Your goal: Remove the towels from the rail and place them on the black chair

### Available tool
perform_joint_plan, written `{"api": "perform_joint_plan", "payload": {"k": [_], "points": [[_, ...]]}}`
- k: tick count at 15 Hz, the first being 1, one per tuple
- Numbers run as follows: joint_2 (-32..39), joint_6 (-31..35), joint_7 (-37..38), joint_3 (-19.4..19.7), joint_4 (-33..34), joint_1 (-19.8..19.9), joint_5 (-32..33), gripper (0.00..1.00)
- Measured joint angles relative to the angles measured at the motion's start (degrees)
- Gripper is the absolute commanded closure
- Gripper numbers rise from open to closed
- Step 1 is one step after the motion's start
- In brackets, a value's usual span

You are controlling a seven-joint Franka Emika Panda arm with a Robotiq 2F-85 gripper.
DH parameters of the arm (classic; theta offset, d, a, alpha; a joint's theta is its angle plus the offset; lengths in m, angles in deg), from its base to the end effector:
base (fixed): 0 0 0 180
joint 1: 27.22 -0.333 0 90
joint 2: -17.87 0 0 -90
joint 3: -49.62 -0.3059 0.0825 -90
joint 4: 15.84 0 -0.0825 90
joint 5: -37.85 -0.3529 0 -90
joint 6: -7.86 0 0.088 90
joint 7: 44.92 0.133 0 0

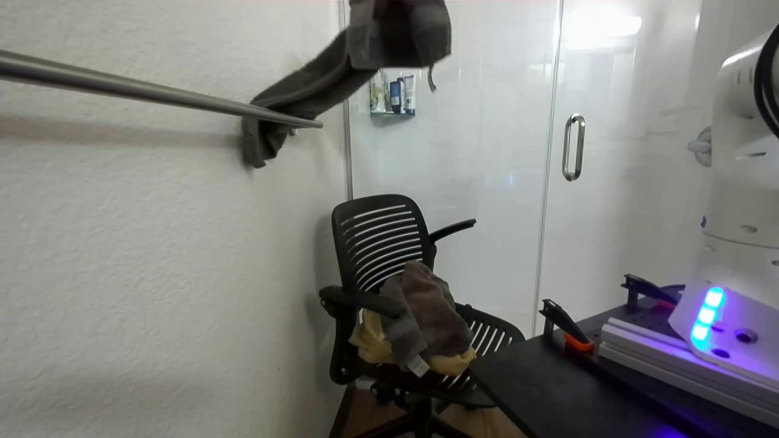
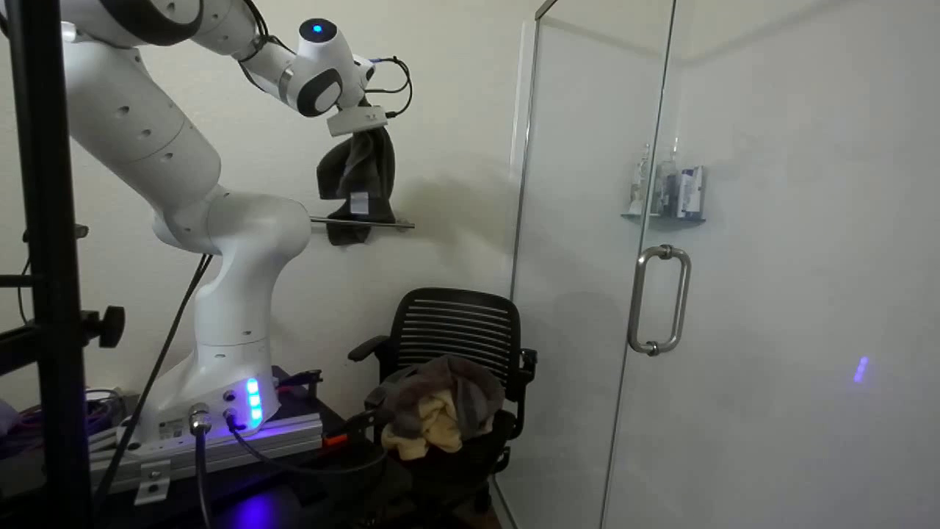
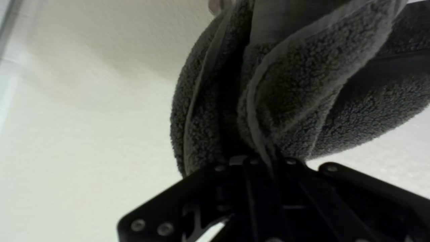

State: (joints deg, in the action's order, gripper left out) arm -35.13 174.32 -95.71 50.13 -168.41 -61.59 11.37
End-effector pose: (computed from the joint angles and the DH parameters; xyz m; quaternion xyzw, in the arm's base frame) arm 0.2823 0.1591 0.6286 -0.7058 -0.4308 -0.5550 0.0906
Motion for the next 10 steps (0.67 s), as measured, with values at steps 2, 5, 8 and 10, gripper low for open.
{"api": "perform_joint_plan", "payload": {"k": [2,5,8,10], "points": [[0.4,0.9,2.4,3.1,-4.9,2.6,6.7,0.98],[5.5,0.9,6.7,1.2,-8.3,7.4,10.0,0.98],[13.1,0.0,13.0,-6.6,-8.3,13.4,10.6,0.98],[16.4,-2.0,21.6,-10.0,-8.1,17.4,17.7,0.98]]}}
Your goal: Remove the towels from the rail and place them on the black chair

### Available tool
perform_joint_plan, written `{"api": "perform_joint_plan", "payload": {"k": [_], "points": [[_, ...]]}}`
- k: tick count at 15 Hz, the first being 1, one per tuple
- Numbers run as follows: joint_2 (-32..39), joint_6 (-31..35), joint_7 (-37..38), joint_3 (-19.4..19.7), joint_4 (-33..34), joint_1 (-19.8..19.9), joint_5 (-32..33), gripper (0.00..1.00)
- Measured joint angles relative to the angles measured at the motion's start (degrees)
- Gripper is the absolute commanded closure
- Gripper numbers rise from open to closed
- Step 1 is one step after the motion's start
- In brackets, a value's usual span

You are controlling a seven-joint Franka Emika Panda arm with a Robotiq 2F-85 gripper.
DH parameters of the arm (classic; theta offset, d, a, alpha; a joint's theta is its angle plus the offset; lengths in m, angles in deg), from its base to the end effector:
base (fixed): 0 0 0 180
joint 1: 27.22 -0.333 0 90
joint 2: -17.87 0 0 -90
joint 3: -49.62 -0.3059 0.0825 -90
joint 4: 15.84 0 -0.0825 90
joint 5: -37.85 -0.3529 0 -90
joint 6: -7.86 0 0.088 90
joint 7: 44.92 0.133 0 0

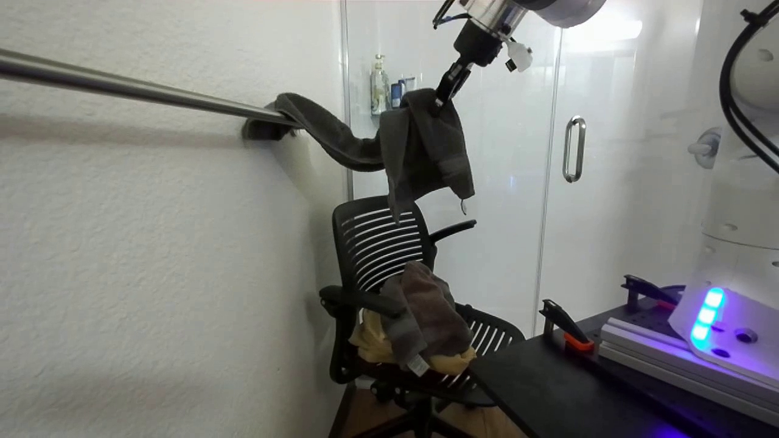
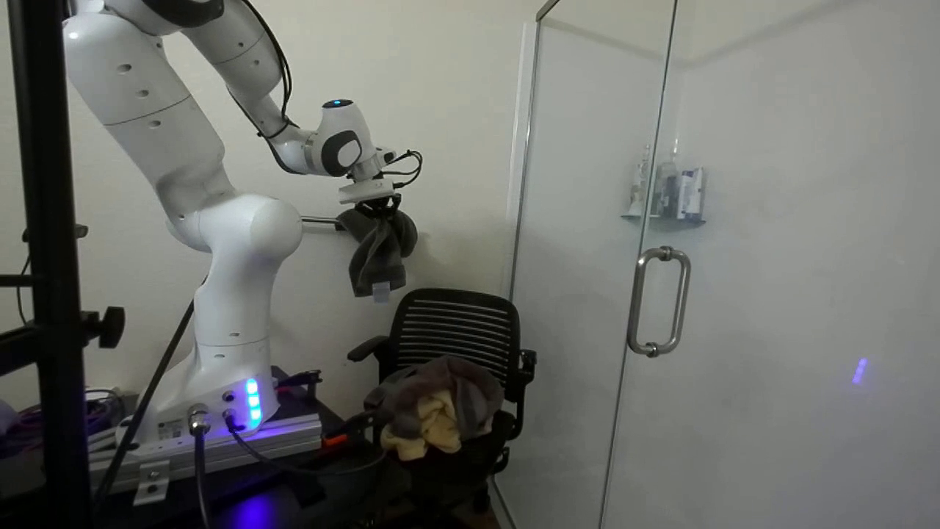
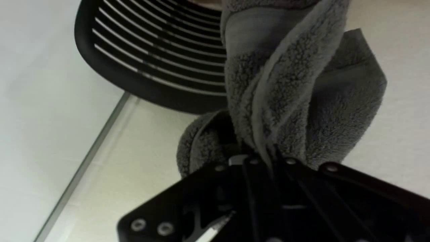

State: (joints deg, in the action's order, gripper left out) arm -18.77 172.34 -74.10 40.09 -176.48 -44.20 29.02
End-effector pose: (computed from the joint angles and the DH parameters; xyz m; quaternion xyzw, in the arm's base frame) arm 0.3401 0.1607 0.4519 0.8568 0.3838 0.3442 0.0152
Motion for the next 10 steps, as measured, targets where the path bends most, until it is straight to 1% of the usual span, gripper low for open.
{"api": "perform_joint_plan", "payload": {"k": [3,6,8,10], "points": [[1.7,-6.7,11.3,-2.0,1.0,5.4,10.1,0.98],[1.6,-15.1,18.6,-2.3,2.9,8.9,15.3,0.98],[1.6,-18.9,21.0,-2.2,4.0,9.2,15.9,0.98],[2.0,-18.4,21.2,-1.5,4.5,8.0,15.2,0.98]]}}
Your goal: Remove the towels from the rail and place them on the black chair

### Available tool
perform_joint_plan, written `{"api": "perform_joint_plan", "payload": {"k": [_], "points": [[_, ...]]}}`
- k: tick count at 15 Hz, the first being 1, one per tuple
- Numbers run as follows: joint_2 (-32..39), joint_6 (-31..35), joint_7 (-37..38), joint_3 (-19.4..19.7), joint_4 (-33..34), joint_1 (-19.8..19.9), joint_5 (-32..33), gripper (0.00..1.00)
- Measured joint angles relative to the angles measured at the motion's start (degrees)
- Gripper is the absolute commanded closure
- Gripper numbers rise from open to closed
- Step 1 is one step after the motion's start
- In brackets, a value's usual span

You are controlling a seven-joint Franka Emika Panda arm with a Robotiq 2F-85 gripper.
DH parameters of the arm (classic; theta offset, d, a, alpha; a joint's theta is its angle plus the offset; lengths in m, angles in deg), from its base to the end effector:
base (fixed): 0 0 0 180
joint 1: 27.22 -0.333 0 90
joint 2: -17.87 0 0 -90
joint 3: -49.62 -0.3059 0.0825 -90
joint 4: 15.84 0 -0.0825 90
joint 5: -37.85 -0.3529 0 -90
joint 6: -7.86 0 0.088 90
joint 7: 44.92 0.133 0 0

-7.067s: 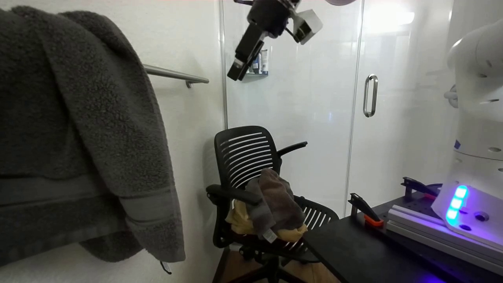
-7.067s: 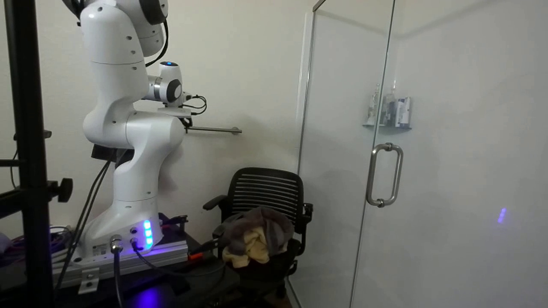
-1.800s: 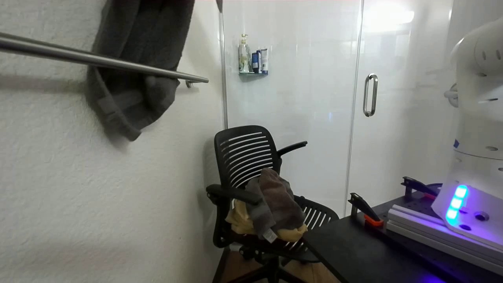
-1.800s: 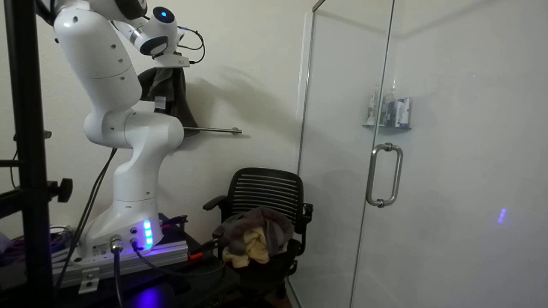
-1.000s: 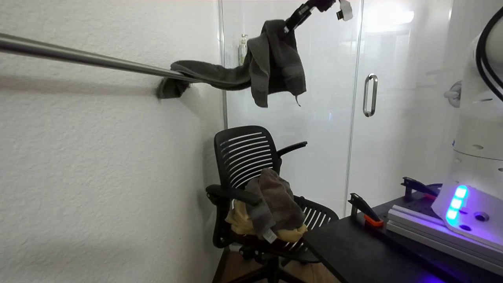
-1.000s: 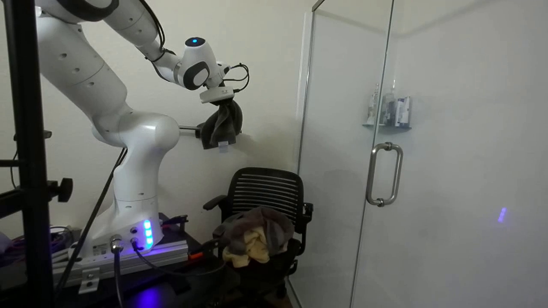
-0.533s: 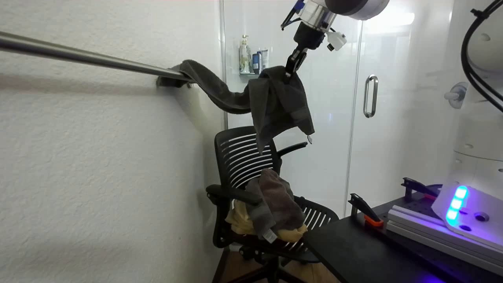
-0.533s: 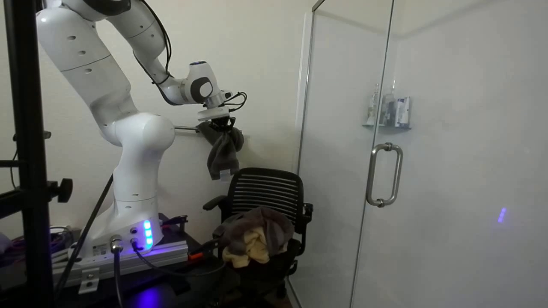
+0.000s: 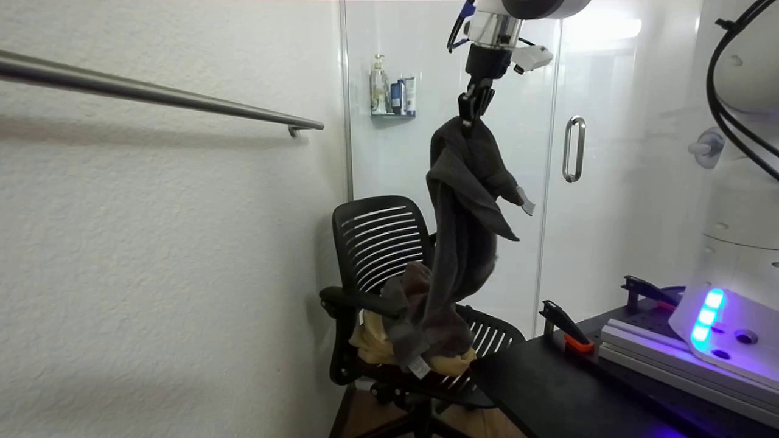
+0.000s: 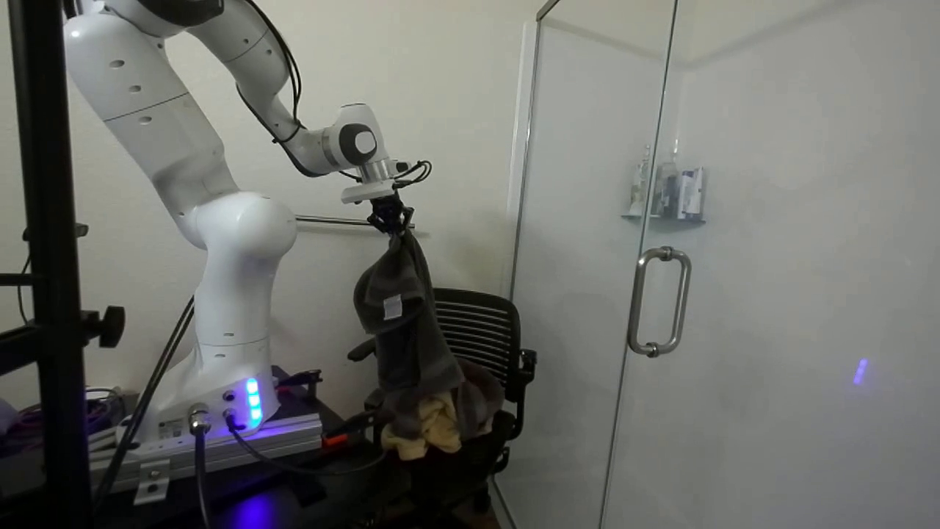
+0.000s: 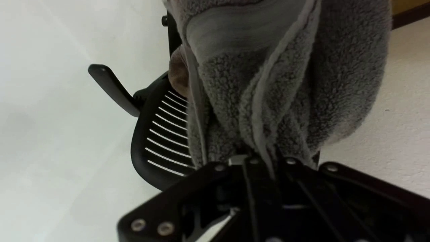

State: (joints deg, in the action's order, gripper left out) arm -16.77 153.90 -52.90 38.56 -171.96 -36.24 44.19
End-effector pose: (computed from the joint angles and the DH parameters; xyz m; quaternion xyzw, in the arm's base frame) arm 0.3523 0.1265 0.4294 0.9365 0.2684 0.2131 0.0744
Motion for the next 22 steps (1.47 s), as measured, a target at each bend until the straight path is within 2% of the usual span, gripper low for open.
{"api": "perform_joint_plan", "payload": {"k": [1,4,7,10,14,15,16,22], "points": [[0.3,1.7,0.0,0.5,0.2,-1.2,-0.5,0.98],[2.1,14.1,1.9,0.8,-1.2,-4.5,-2.9,0.98],[5.2,26.3,6.3,-0.6,-3.4,-4.5,-2.6,0.98],[9.8,32.6,10.5,-6.1,-3.6,2.2,-0.2,0.98],[12.6,36.0,13.8,-14.4,-3.5,13.2,1.7,0.98],[12.6,36.7,14.4,-16.3,-3.5,15.6,1.8,0.68],[12.6,37.3,15.0,-17.8,-3.4,17.6,1.8,0.68],[13.5,39.3,18.0,-21.6,-3.0,18.6,1.6,0.27]]}}
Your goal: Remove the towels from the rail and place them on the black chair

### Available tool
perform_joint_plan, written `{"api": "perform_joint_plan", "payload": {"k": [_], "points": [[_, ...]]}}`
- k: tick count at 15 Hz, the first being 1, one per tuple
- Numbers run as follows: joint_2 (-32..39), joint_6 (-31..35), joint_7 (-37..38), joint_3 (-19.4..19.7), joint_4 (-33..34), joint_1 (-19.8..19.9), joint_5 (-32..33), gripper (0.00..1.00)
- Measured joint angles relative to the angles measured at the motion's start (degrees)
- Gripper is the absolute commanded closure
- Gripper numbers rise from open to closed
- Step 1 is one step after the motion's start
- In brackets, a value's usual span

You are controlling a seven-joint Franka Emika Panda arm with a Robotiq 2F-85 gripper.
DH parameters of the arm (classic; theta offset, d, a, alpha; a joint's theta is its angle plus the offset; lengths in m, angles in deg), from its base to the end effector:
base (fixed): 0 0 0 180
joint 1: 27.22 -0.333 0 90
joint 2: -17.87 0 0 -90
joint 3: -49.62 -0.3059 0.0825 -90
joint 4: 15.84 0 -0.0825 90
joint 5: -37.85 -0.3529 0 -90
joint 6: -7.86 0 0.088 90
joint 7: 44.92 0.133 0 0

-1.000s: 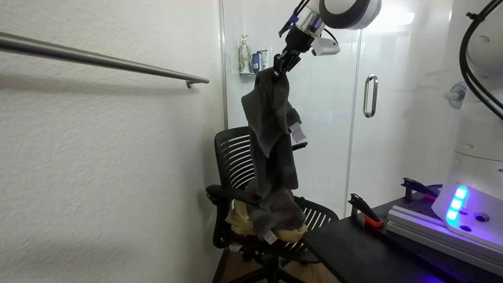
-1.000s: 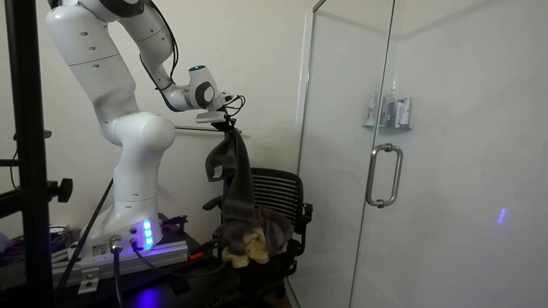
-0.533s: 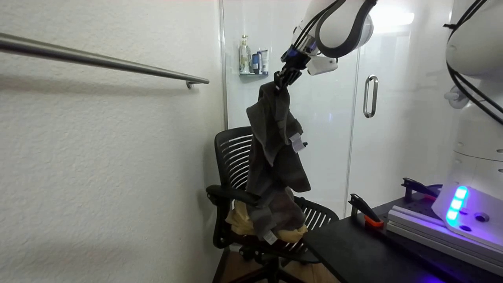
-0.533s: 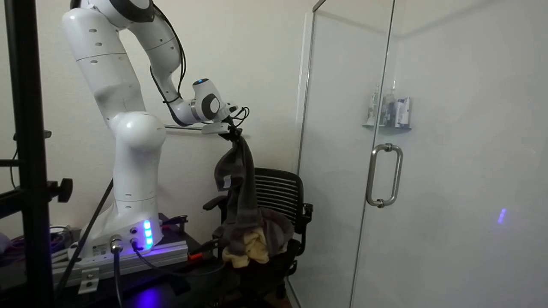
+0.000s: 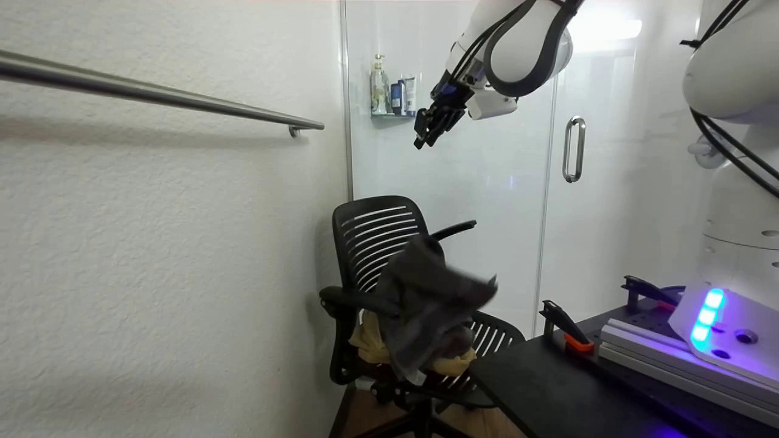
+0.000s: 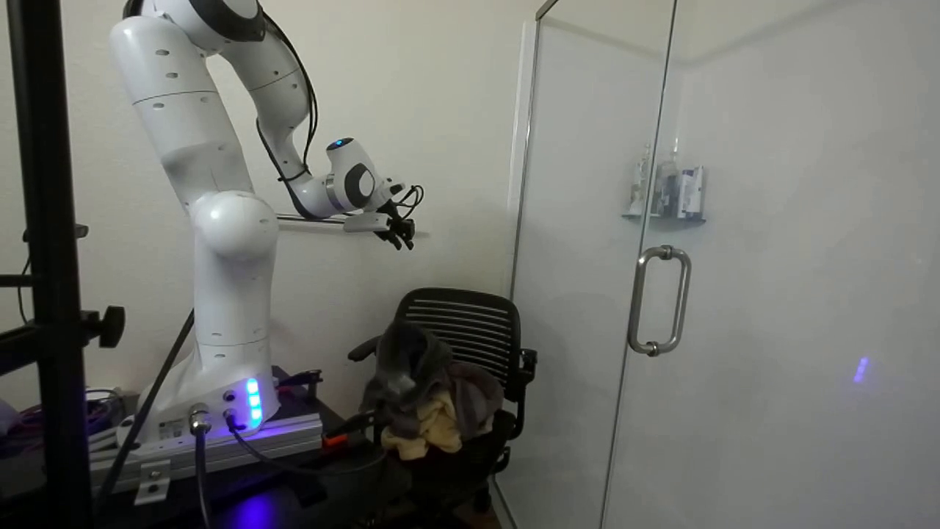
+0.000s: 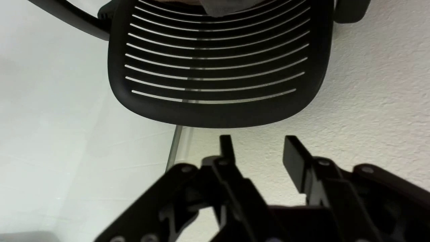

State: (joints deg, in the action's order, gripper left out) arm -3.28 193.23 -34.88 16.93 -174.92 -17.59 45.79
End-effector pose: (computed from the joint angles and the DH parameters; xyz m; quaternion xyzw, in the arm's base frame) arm 0.3868 0.1776 0.3888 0.9030 0.1921 0.3842 0.0070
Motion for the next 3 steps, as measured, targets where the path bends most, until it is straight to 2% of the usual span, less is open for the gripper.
{"api": "perform_joint_plan", "payload": {"k": [1,2,3], "points": [[0.2,0.0,0.6,-0.6,0.0,-0.1,0.0,0.19],[0.8,0.0,1.1,-0.7,0.0,-0.9,-0.1,0.37],[1.2,0.0,1.3,-0.7,0.0,-1.4,-0.1,0.3]]}}
